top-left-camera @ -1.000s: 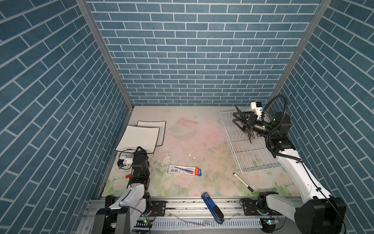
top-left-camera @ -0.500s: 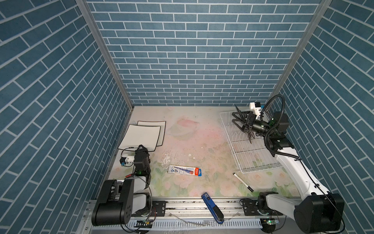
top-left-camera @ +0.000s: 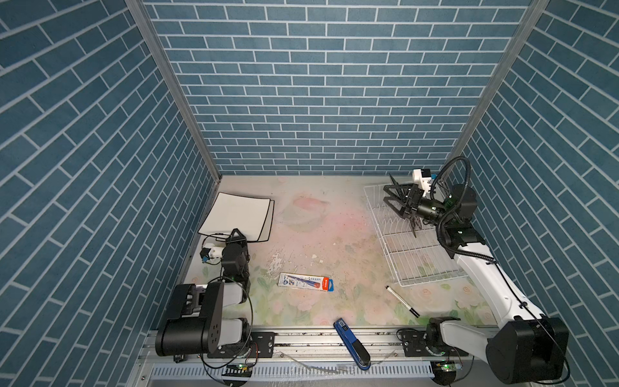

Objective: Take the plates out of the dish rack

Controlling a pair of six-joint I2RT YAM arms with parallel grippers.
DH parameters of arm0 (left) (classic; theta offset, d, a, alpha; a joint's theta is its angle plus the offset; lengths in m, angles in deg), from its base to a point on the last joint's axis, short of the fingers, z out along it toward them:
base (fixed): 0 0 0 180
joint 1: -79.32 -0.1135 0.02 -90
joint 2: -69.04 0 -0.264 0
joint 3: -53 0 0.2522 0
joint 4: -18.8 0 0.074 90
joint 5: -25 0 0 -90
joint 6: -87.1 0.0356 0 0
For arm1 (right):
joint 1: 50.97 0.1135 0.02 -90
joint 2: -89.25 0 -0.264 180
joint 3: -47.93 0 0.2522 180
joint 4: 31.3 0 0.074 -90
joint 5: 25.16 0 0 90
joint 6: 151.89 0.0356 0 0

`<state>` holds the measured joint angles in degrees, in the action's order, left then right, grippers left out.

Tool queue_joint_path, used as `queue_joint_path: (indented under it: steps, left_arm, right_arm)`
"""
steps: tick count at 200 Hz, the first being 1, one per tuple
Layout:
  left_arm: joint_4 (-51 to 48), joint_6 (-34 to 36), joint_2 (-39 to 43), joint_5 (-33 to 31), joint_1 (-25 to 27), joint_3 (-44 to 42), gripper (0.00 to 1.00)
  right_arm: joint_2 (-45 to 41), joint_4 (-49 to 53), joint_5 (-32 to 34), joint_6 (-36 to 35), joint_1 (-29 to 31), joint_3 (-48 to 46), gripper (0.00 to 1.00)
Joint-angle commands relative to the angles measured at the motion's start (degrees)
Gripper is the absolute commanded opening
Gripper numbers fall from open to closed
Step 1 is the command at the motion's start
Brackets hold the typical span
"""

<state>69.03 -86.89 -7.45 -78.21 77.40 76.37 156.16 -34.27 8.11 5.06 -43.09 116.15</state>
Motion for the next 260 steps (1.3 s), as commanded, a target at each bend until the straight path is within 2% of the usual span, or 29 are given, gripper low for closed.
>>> queue_joint_path:
  steps: [1, 54, 90, 197, 260]
  left_arm:
    - [7.83, 1.28, 2.14, -0.97, -0.35, 2.51, 0.00]
    - [12.22, 0.64, -5.56, 4.00, -1.25, 5.13, 0.00]
    - [13.45, -1.14, -10.37, 4.33, -1.25, 5.90, 0.00]
    - [13.32, -1.27, -11.06, 1.79, -1.25, 4.53, 0.00]
    - [6.40, -1.92, -8.41, 0.69, -1.25, 5.48, 0.00]
  right_arm:
    - [0.08, -1.75, -0.25, -1.25, 0.07, -1.72, 0.98]
    - [-0.03, -1.74, -0.40, -1.42, 0.12, -2.22, 0.98]
    - [0.50, 0.39, -0.58, -2.83, 0.12, -1.63, 0.98]
    - [0.50, 1.73, -0.75, -3.74, 0.12, -1.37, 0.98]
    - [0.49, 3.73, -0.41, -5.10, 0.12, -0.93, 0.98]
